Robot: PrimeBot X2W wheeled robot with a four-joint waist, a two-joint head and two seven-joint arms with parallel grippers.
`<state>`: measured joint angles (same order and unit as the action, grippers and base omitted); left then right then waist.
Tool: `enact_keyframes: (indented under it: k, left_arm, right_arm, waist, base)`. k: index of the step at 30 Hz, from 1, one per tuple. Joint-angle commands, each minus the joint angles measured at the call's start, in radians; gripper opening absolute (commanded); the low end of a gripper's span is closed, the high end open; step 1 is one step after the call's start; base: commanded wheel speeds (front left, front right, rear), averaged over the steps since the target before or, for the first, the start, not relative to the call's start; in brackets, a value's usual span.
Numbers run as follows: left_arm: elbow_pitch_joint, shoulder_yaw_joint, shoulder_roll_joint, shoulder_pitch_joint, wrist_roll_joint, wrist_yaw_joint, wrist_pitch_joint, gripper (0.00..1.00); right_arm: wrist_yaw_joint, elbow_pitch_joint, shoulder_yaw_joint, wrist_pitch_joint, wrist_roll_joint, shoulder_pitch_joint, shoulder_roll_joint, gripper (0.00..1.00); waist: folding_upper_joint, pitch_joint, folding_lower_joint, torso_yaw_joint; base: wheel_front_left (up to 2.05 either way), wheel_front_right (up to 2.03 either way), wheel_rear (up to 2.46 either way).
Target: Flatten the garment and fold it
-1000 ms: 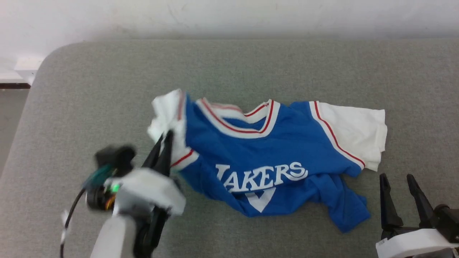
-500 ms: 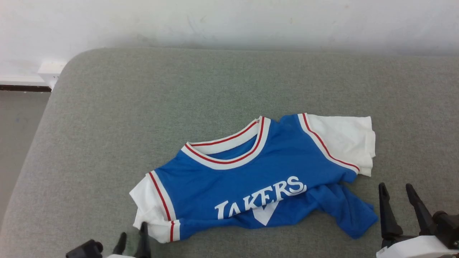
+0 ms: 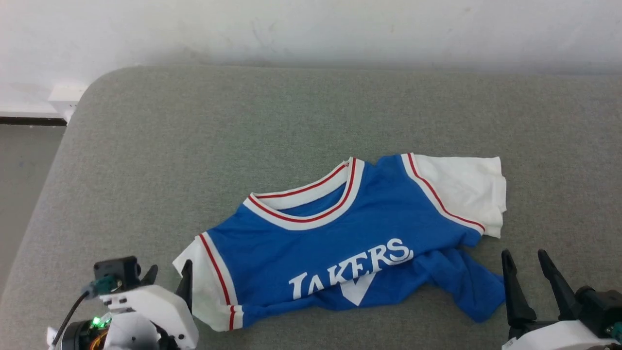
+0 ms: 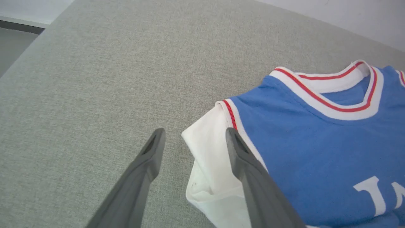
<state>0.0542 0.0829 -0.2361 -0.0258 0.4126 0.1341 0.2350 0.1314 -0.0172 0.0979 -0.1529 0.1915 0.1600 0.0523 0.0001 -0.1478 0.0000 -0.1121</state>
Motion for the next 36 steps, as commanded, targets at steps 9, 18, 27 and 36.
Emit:
enact_keyframes:
  k: [9,18,27,36]
  left_arm:
    - [0.101,0.08,-0.077,0.097,-0.023,-0.041,0.239,1.0]
    - [0.206,0.108,-0.026,0.101,0.088,-0.106,0.352,0.02]
    - [0.18,0.032,0.048,0.113,0.141,-0.111,0.119,0.0]
    - [0.014,-0.095,0.029,0.065,0.122,-0.03,-0.075,0.0]
  right_arm:
    - [-0.001,0.016,0.01,0.004,-0.007,-0.021,-0.002,1.0]
    - [-0.001,0.02,0.013,0.008,-0.011,-0.038,-0.002,1.0]
    - [-0.001,0.034,0.019,0.014,-0.03,-0.056,-0.002,1.0]
    - [-0.001,0.127,0.04,0.117,-0.101,-0.195,-0.002,1.0]
  waist:
    - [-0.0001,-0.061,0.0,0.032]
    - [-0.0001,-0.08,0.0,0.04]
    - [-0.0001,-0.076,0.0,0.037]
    - [-0.0001,-0.095,0.0,0.027]
  base:
    - [0.0,0.0,0.0]
    - [0.0,0.0,0.0]
    - [0.0,0.0,0.0]
    - [0.0,0.0,0.0]
